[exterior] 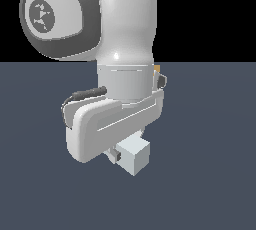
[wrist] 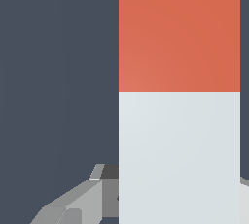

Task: Insert the peg into the horizontal hole in a box.

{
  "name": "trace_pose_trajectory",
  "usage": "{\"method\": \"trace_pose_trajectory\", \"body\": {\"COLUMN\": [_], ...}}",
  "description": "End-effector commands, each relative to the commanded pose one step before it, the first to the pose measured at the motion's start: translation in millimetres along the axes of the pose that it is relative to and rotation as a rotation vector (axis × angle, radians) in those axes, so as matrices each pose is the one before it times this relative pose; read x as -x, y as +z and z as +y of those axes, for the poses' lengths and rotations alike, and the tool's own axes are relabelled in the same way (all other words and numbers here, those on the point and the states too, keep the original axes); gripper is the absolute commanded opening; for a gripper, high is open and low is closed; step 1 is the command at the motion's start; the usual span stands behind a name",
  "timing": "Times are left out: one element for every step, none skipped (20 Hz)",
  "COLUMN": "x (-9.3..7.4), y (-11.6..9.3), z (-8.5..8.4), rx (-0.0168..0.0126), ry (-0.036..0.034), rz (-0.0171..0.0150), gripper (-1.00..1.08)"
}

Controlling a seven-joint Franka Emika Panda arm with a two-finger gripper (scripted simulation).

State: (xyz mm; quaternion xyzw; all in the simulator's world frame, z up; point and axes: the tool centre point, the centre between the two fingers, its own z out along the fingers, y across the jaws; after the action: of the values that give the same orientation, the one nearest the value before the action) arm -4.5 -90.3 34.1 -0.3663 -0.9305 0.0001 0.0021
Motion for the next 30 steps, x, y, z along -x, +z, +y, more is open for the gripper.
{"method": "trace_pose_trajectory", "body": {"x": [-4.48, -2.38, -2.49, -2.51, -2.5, -2.49, -2.48, -2.47, -2.46, -2.46, -2.44, -2.43, -2.43, -2.42, -2.41, -2.39, -2.38, -2.36, -2.27, -2.15, -2.03, -1.9, -1.77, -1.63, -1.49, -1.37, -1.26, -1.15, -1.04, -0.93], "y": [-6.26, -2.03, -2.12, -2.14, -2.14, -2.13, -2.12, -2.12, -2.11, -2.11, -2.1, -2.1, -2.1, -2.09, -2.09, -2.09, -2.08, -2.07, -1.99, -1.89, -1.79, -1.68, -1.58, -1.47, -1.37, -1.27, -1.17, -1.07, -0.97, -0.87], "z": [5.17, 1.89, 1.99, 2.02, 2.02, 2.02, 2.02, 2.03, 2.02, 2.03, 2.03, 2.04, 2.05, 2.05, 2.06, 2.06, 2.07, 2.08, 2.01, 1.9, 1.8, 1.71, 1.63, 1.55, 1.46, 1.38, 1.28, 1.17, 1.06, 0.95], "rx": [0.0024, 0.00008, 0.00008, 0.00008, 0.00008, 0.00007, 0.00007, 0.00006, 0.00006, 0.00005, 0.00004, 0.00004, 0.00003, 0.00002, 0.00001, 0.00001, 0.0, -0.00001, -0.00002, -0.00002, -0.00002, -0.00003, -0.00004, -0.00005, -0.00005, -0.00006, -0.00005, -0.00005, -0.00005, -0.00004], "ry": [0.04947, 0.02243, 0.02348, 0.02368, 0.02359, 0.02352, 0.02343, 0.02336, 0.02329, 0.02321, 0.02316, 0.0231, 0.02304, 0.023, 0.02295, 0.02292, 0.0229, 0.0228, 0.02191, 0.02075, 0.0196, 0.01852, 0.0174, 0.01628, 0.01517, 0.01413, 0.01306, 0.01192, 0.01079, 0.00964], "rz": [-0.00281, -0.00001, -0.00001, -0.00001, 0.0, 0.0, 0.0, 0.0, 0.0, -0.00001, -0.00001, -0.00001, -0.00001, -0.00002, -0.00002, -0.00003, -0.00004, -0.00005, -0.00005, -0.00005, -0.00005, -0.00006, -0.00007, -0.00008, -0.00008, -0.00008, -0.00008, -0.00008, -0.00007, -0.00007], "gripper": [-1.0, -1.0, -1.0, -1.0, -1.0, -1.0, -1.0, -1.0, -1.0, -1.0, -1.0, -1.0, -1.0, -1.0, -1.0, -1.0, -1.0, -1.0, -1.0, -1.0, -1.0, -1.0, -1.0, -1.0, -1.0, -1.0, -1.0, -1.0, -1.0, -1.0]}}
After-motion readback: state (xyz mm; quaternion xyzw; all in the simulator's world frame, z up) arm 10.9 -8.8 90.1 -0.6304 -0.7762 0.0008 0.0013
